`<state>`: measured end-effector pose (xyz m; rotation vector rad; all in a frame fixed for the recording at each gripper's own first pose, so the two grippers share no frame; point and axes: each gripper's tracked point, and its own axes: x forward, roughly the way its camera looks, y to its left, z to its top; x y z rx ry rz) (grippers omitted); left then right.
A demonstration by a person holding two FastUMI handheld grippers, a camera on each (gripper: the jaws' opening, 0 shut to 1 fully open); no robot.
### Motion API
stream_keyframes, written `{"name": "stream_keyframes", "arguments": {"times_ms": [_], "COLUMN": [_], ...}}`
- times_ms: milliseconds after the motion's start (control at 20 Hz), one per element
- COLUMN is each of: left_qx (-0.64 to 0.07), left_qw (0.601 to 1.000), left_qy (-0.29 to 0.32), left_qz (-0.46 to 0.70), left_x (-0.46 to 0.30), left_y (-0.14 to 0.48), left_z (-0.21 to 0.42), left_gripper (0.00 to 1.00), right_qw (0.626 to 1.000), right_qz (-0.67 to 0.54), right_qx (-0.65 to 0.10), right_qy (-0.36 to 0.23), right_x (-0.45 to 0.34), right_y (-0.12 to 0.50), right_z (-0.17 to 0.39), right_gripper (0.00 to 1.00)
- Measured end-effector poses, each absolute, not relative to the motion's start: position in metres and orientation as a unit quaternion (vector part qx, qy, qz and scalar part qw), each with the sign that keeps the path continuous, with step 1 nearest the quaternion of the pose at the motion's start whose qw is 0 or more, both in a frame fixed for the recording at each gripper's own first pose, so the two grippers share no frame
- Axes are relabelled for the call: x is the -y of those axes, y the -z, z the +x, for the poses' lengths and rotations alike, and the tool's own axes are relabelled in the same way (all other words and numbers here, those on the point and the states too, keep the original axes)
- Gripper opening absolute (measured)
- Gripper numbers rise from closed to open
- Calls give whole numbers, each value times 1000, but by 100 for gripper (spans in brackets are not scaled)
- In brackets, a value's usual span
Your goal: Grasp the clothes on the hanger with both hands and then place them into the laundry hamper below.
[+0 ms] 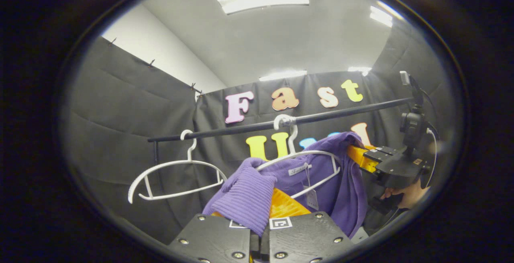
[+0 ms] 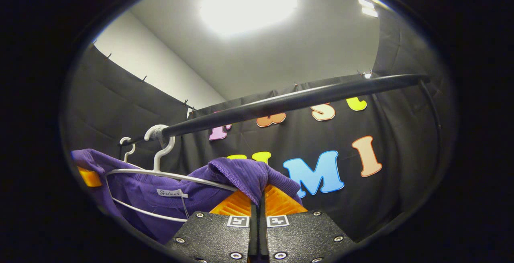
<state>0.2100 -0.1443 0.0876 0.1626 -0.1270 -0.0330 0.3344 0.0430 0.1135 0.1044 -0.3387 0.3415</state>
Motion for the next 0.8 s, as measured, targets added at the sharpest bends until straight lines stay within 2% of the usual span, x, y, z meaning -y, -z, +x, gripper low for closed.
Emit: {"name": "stream_keyframes", "arguments": {"times_ms": [200,450,800], "left_qx": [44,39,37], "left_qw": [995,993,985], "left_qy": [17,-2,-4], "left_qz": [91,110,168], "left_x": [115,75,31], "left_y": [-97,-118,-126], "left_z": [218,215,246], "left_gripper": [7,7,7], "right_qw": [972,979,983], "right_qz": [30,29,50], "right_qx": [181,163,114], "right_qy": [-147,-118,-135], "right_x": [-28,-9,-27], "right_y": [-122,-107,-72], "right_z": [358,390,417], "right_gripper": [1,1,1]}}
